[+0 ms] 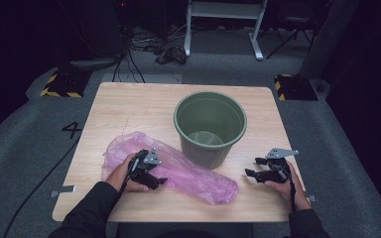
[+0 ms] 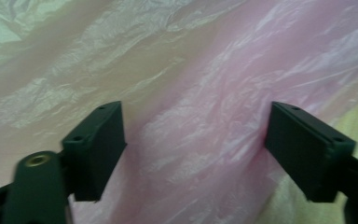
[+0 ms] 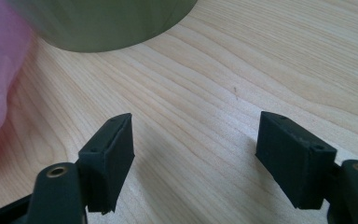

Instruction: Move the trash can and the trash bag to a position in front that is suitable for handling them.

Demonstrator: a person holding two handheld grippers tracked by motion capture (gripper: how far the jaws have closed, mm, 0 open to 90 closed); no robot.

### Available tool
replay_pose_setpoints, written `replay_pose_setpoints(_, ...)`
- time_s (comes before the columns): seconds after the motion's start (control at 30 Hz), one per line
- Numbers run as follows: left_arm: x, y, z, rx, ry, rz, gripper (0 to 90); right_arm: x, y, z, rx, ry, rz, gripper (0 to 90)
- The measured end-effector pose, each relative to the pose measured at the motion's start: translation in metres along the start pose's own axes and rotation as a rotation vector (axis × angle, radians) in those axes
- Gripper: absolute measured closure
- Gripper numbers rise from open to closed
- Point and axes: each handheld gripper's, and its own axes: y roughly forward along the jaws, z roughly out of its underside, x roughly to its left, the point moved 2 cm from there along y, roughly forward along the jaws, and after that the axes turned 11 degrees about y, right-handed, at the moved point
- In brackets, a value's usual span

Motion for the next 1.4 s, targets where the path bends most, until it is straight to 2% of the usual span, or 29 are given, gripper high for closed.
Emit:
replay_pose_setpoints(0.23,-0.002,-0.004,0.001,-0.018,0.014,0.0,50.8,0.0,0.0,0.0,-0.002,-0.009,0.0,27.7)
replay_pose_setpoints(0.33,-0.003,-0.005,0.001,-0.021,0.042,0.008,63.2,0.0,0.0,0.001,-0.006,-0.006,0.0,27.7)
replay_pose_setpoints(0.43,-0.005,-0.006,0.001,-0.017,0.067,0.013,70.2,-0.001,0.0,0.001,-0.01,-0.005,-0.003,27.6)
replay_pose_setpoints(0.67,-0.008,-0.007,0.002,-0.006,0.086,-0.045,83.6,0.0,0.0,0.001,-0.013,-0.006,-0.002,27.7)
replay_pose_setpoints(0.77,-0.006,-0.008,0.004,-0.015,0.074,-0.076,85.7,0.0,0.001,0.001,-0.013,-0.008,-0.002,27.6)
replay_pose_setpoints(0.83,-0.005,-0.01,0.006,-0.024,0.063,-0.08,86.3,0.0,0.001,0.001,-0.013,-0.008,-0.001,27.7)
replay_pose_setpoints(0.9,-0.004,-0.014,0.008,-0.046,0.055,-0.096,86.7,0.0,0.001,0.001,-0.014,-0.008,-0.001,27.6)
replay_pose_setpoints(1.23,0.0,-0.04,0.023,-0.107,0.007,-0.139,87.7,-0.001,0.001,0.001,-0.014,-0.012,0.0,27.7)
replay_pose_setpoints(1.4,-0.002,-0.055,0.031,-0.148,-0.016,-0.165,88.0,-0.001,0.002,0.0,-0.018,-0.008,0.007,27.6)
